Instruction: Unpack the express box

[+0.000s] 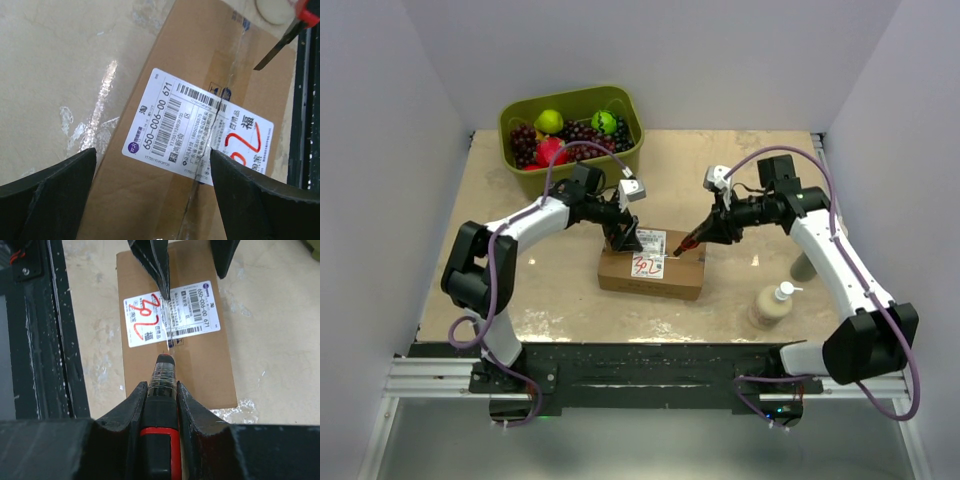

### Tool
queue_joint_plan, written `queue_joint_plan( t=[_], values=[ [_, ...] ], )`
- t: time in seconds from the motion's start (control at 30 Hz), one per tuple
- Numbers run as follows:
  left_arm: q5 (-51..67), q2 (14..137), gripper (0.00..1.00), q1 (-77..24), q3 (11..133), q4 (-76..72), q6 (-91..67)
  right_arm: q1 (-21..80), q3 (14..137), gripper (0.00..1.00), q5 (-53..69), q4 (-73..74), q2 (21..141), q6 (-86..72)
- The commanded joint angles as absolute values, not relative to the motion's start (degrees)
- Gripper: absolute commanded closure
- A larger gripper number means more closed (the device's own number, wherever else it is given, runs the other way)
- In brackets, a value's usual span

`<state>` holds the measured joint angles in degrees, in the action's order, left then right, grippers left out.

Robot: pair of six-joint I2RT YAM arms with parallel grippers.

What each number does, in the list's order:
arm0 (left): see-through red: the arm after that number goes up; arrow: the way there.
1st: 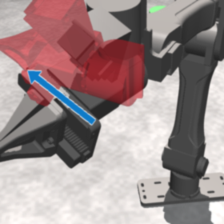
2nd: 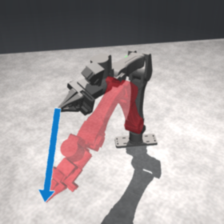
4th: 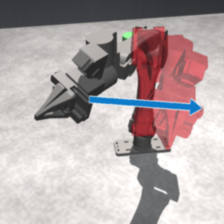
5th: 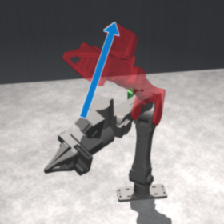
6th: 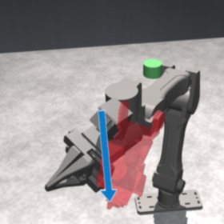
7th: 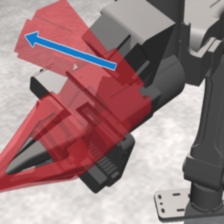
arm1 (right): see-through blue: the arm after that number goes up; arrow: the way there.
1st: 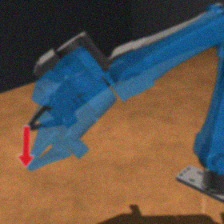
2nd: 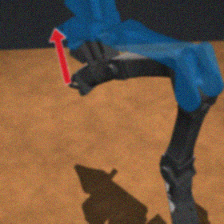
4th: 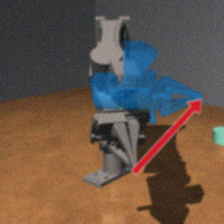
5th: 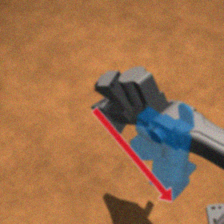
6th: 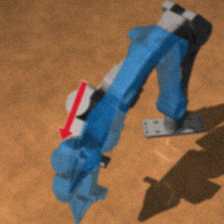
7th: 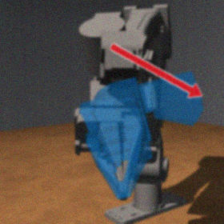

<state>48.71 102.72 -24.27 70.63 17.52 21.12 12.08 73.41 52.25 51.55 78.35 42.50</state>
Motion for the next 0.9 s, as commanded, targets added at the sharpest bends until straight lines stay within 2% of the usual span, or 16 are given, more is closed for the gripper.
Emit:
queue_joint_plan(
  t=[0.0, 0.23, 0.5, 0.87],
  values=[
    [43.2, 102.7, 0.02, -24.4, 69.0, 19.2, 25.2, 12.7, 70.8, 1.00, 56.4, 37.8, 75.0, 35.1],
    [37.9, 104.1, 0.02, -24.7, 67.5, 19.8, 27.2, 13.2, 69.0, 1.00, 56.9, 35.3, 75.4, 35.8],
    [37.4, 104.2, 0.02, -24.7, 67.5, 19.3, 26.4, 15.0, 71.4, 1.00, 54.3, 40.7, 78.9, 39.6],
    [37.4, 104.0, 0.02, -24.7, 67.6, 19.2, 25.3, 17.0, 69.4, 1.00, 53.3, 37.5, 78.3, 39.2]
  ],
)
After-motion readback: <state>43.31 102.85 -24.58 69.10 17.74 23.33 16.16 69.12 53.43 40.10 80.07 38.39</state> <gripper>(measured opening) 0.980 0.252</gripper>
